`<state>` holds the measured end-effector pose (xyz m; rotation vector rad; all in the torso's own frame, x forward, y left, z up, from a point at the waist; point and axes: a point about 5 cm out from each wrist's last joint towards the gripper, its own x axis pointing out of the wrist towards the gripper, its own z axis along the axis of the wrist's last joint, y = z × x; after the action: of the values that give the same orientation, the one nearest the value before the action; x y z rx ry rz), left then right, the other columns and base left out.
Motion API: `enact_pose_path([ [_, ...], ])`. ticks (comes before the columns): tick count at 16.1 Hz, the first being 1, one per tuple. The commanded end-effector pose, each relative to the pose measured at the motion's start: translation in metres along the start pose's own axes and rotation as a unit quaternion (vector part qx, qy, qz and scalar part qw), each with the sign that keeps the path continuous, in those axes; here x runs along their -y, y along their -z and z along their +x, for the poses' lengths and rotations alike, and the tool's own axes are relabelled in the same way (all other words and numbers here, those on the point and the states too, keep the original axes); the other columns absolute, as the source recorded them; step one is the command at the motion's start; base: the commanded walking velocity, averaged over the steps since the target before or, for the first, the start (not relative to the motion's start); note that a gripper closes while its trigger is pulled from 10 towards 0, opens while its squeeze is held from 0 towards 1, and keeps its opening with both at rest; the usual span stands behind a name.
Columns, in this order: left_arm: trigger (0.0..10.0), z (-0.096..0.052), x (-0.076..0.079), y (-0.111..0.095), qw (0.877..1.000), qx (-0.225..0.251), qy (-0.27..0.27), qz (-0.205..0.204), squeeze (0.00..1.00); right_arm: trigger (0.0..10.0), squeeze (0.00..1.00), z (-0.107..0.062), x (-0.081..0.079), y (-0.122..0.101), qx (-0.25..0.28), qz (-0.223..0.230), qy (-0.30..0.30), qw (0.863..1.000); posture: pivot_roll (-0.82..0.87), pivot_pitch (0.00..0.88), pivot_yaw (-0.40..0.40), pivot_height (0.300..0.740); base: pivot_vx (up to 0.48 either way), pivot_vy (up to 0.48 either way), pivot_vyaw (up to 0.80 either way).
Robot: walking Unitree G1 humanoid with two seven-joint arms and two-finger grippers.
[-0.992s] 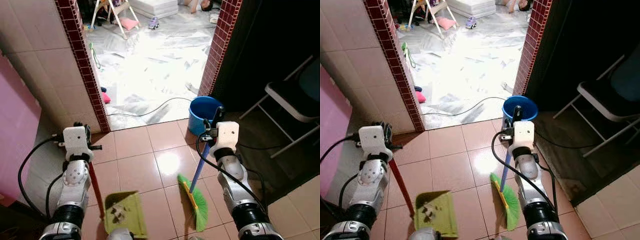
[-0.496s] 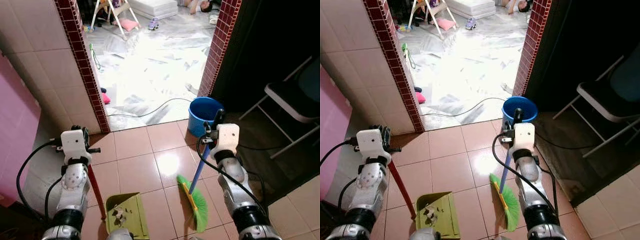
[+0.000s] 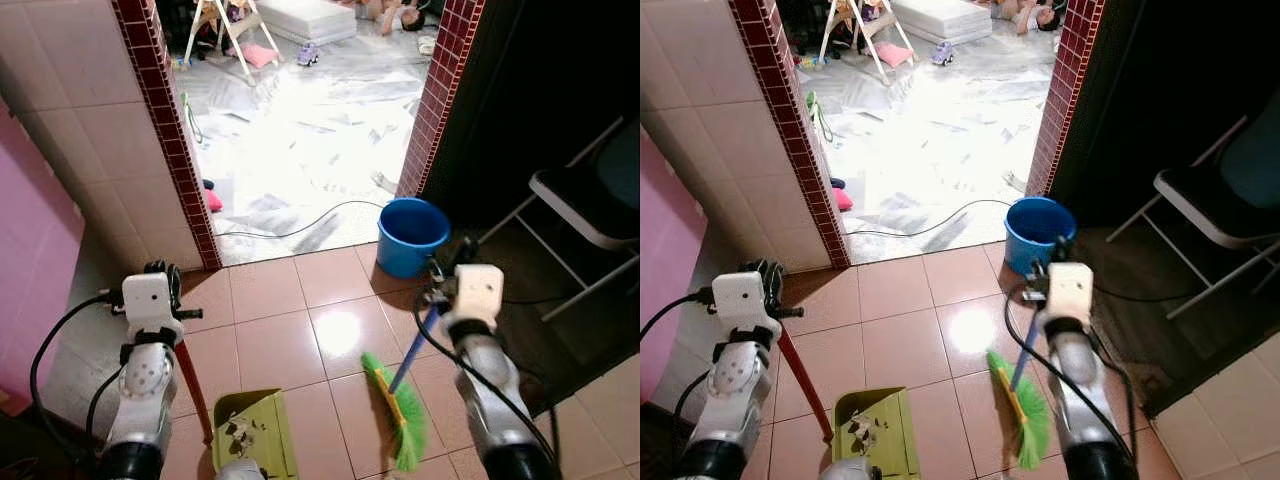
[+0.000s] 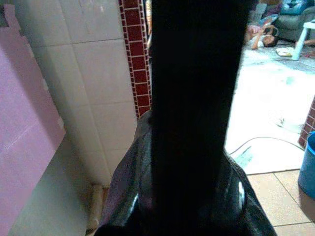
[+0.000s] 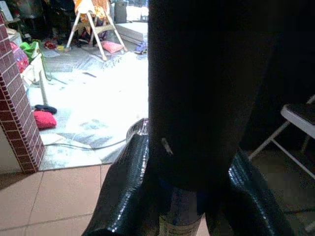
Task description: Sweep floor
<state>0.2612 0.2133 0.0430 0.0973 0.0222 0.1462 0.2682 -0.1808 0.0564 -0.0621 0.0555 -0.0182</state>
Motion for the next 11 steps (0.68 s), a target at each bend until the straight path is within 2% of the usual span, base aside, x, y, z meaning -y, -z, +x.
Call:
enact_pose_path([
  [1,10.0,-0.008,0.004,0.014,0.999,-0.042,0.019,0.009,0.00,10.0,0.00,-0.002,0.003,0.003,-0.015,0.000,0.003,1.000,-0.03,0.000,0.005,0.740,0.000,0.000,0.00],
  [4,10.0,-0.019,0.004,0.016,0.999,-0.042,0.025,0.011,0.00,10.0,0.00,-0.015,0.001,0.013,-0.027,-0.009,0.001,1.000,-0.02,0.000,0.002,0.740,0.000,0.000,0.00],
  [6,10.0,-0.022,-0.001,0.017,0.999,-0.052,0.017,0.005,0.00,10.0,0.00,-0.017,-0.007,0.010,-0.024,-0.008,-0.016,1.000,-0.03,0.000,0.009,0.740,0.000,0.000,0.00],
  [11,10.0,-0.005,0.004,0.006,0.999,-0.041,0.013,-0.008,0.00,10.0,0.00,0.001,-0.017,-0.006,0.003,0.008,-0.014,1.000,-0.03,0.000,0.022,0.740,0.000,0.000,0.00],
])
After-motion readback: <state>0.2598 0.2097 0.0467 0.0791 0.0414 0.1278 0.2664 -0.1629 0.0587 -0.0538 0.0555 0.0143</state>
